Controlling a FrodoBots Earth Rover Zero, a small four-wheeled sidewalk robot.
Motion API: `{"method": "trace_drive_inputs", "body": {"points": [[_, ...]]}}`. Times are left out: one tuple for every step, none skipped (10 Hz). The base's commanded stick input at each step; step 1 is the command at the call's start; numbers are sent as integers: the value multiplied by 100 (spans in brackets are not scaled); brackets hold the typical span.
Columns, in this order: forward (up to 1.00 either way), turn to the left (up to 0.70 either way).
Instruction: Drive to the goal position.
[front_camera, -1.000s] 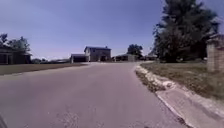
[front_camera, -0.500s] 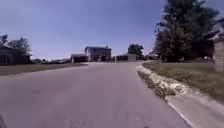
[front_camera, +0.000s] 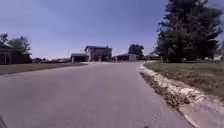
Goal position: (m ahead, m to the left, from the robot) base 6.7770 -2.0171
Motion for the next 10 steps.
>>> {"method": "trace_drive_inputs", "body": {"points": [[70,0],[70,0],[70,0],[70,0],[70,0],[70,0],[70,0],[70,0],[70,0],[70,0]]}}
